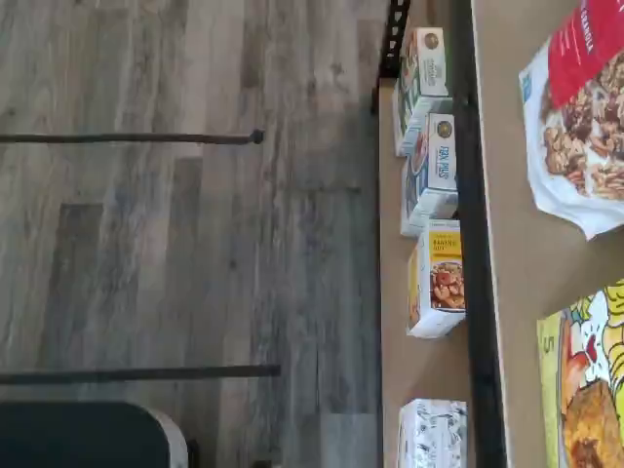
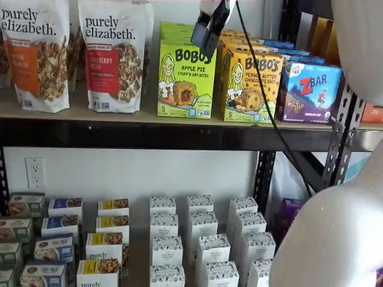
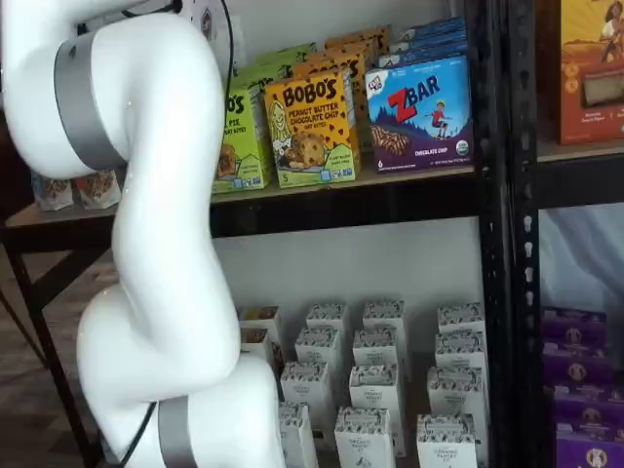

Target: Pick the green box on the top shelf, the fourth from the left

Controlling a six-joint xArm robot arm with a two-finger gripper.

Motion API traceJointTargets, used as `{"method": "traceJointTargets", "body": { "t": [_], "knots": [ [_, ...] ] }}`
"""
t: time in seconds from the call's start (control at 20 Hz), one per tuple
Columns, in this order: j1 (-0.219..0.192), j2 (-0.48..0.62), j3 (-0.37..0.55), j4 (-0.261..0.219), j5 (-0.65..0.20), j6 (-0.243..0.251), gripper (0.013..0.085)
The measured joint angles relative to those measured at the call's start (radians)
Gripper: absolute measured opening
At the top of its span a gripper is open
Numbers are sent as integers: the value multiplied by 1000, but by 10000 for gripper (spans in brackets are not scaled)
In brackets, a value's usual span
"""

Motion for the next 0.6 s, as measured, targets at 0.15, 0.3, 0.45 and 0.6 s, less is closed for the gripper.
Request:
{"method": "traceJointTargets", "body": {
  "t": [0.15,0.3,0.45,0.6],
  "knots": [
    [4,-16,13,-14,-26,1,850],
    [-1,-16,6,-12,-20,0,850],
    [-2,-21,10,-11,-30,0,850],
    [2,-25,19,-14,-54,1,850]
  ]
}}
